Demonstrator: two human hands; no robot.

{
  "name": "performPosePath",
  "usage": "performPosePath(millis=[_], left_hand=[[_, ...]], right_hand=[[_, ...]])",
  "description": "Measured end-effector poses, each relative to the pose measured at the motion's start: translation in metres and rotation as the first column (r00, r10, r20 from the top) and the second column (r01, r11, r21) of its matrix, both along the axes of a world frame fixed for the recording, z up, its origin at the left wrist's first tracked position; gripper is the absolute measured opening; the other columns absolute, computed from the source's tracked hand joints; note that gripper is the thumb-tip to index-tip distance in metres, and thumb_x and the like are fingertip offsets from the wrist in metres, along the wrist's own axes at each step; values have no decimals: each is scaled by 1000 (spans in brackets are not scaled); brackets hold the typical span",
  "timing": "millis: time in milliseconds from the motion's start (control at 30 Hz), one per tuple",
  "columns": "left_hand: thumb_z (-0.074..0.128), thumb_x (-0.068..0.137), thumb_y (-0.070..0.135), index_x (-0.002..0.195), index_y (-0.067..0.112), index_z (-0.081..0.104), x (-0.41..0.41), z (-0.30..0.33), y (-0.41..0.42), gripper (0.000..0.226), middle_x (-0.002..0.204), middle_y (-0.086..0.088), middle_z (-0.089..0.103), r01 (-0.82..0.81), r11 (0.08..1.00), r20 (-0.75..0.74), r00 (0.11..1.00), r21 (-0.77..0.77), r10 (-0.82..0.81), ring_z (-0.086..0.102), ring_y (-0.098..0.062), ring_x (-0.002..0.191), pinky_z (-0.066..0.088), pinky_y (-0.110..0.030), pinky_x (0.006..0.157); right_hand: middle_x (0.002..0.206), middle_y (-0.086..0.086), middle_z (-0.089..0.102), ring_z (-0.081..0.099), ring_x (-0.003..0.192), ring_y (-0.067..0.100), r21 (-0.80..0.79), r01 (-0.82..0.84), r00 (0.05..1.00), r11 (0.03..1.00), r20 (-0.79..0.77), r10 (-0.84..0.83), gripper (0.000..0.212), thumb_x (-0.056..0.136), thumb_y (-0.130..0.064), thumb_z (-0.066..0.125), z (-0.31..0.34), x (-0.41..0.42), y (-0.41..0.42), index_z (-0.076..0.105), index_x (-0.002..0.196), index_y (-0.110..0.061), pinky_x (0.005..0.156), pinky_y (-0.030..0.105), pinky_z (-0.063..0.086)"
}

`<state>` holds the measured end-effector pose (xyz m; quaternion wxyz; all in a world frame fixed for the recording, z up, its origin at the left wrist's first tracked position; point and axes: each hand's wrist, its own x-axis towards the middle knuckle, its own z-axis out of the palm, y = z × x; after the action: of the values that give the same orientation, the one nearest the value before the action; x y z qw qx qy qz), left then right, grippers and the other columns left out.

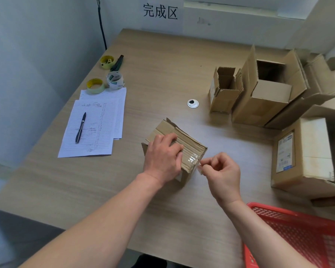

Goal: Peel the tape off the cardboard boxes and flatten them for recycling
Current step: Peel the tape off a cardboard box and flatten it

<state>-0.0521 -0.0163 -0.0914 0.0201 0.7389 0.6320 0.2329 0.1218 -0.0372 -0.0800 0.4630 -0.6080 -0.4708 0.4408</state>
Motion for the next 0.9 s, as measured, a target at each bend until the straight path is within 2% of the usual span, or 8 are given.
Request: performPosePath(millis=[67, 167, 267, 367, 433, 633, 733, 900], left_hand=[[48, 82, 35, 88, 19, 74, 0, 0, -1, 31, 112, -4, 66, 0, 1000, 0, 1000, 3, 0, 57, -32, 94, 49, -39, 74], [47, 83, 35, 88, 19, 74, -1, -1, -1, 31, 112, -4, 66, -1, 1000, -3, 1000, 6, 2, 57, -32, 93, 50, -40, 73], [47, 83, 36, 89, 19, 74, 0, 0, -2, 33, 113, -5, 66, -3, 1000, -10, 1000, 3, 3, 58, -32, 93, 51, -40, 72], [46, 83, 36, 90, 18, 75, 0, -1, -2, 35, 113, -5, 66, 2, 1000, -16, 1000, -2, -2, 58, -32, 93, 52, -41, 71], [46, 83, 35, 90, 19, 75, 1, -2, -3, 34, 113, -5, 66, 5, 1000, -15, 1000, -1, -5, 58, -32, 93, 51, -41, 71], [48, 81, 33, 87, 20, 74, 3, -4, -4, 29, 113, -3, 66, 29, 999, -7, 1000, 17, -29, 58, -32, 94, 49, -40, 70], [49, 81, 33, 85, 22, 73, 4, -4, -6, 27, 114, -1, 66, 42, 999, -19, 999, 29, -41, 58, -30, 96, 46, -38, 71], [48, 82, 33, 85, 22, 74, 6, -5, -6, 27, 115, -1, 67, 48, 999, -20, 999, 25, -48, 59, -30, 97, 47, -38, 71]], right_hand=[[70, -3, 67, 60, 63, 15, 39, -84, 974, 996, 216, 73, 34, 72, 5, 69, 8, 2, 8, 62, 77, -28, 70, 42, 54], [76, -4, 61, 59, 69, 21, 42, -289, 784, 957, 583, 211, 38, 81, -7, 67, 14, 2, 15, 72, 113, -28, 72, 36, 51], [83, 4, 57, 60, 72, 32, 39, -334, 642, 942, 741, 197, 26, 87, -15, 64, 15, 1, 14, 73, 111, -22, 67, 40, 51], [80, 8, 58, 59, 66, 39, 73, -365, 563, 928, 812, 158, 8, 87, -16, 65, 17, -2, 10, 73, 89, -13, 56, 40, 49], [81, 8, 58, 59, 69, 40, 20, -381, 489, 924, 853, 183, 15, 89, -20, 59, 22, -6, 13, 68, 81, -11, 57, 38, 45], [95, 9, 62, 57, 89, 36, -259, -343, 277, 903, 890, 361, 16, 91, -31, 49, 44, -14, 29, 52, 85, -16, 66, 33, 36], [82, 8, 56, 49, 79, 34, -385, -287, 259, 877, 851, 458, 19, 84, -31, 55, 49, -16, 33, 51, 74, -16, 64, 31, 36], [89, 3, 67, 59, 88, 31, -441, -277, 316, 853, 797, 515, 16, 85, -35, 59, 49, -12, 36, 65, 84, -20, 67, 32, 43]])
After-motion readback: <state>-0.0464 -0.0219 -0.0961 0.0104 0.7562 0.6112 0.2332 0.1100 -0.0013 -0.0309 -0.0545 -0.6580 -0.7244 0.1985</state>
